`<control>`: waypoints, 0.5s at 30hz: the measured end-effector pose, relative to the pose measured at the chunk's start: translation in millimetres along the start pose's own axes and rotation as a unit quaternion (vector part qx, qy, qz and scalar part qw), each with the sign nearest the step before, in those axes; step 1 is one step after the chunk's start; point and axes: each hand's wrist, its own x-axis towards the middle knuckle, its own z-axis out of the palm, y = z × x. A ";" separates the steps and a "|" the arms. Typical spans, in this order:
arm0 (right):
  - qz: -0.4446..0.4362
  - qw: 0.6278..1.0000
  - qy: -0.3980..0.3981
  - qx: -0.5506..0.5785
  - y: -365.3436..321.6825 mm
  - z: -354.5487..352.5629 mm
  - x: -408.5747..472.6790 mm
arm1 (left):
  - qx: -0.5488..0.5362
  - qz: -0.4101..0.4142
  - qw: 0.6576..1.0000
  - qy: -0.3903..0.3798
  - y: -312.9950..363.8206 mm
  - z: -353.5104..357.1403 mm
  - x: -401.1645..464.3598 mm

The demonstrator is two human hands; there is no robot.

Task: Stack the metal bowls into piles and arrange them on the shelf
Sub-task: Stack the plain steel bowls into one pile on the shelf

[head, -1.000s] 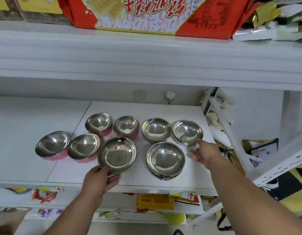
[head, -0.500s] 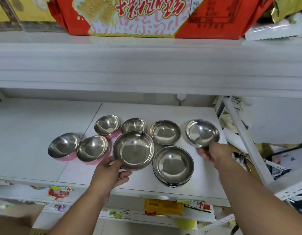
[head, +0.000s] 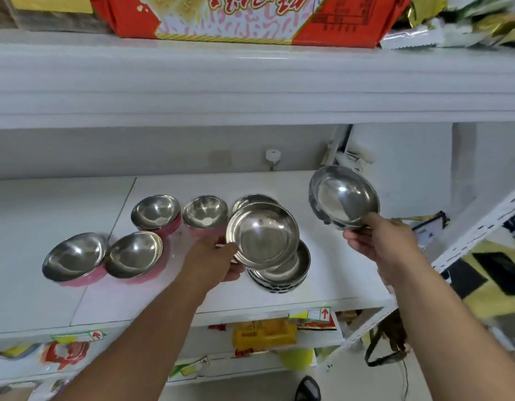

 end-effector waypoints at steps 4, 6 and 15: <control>-0.005 1.000 -0.010 -0.004 -2.6 -9.9 -27.0 | 0.041 -0.009 0.998 -0.037 3.6 13.9 1.3; -0.010 1.000 -0.024 -0.016 0.0 -11.7 -31.3 | 0.061 -0.014 0.997 -0.037 4.7 20.1 3.8; 0.010 0.995 -0.069 -0.068 17.3 1.2 -33.5 | 0.091 -0.052 0.994 -0.028 -3.3 31.3 15.3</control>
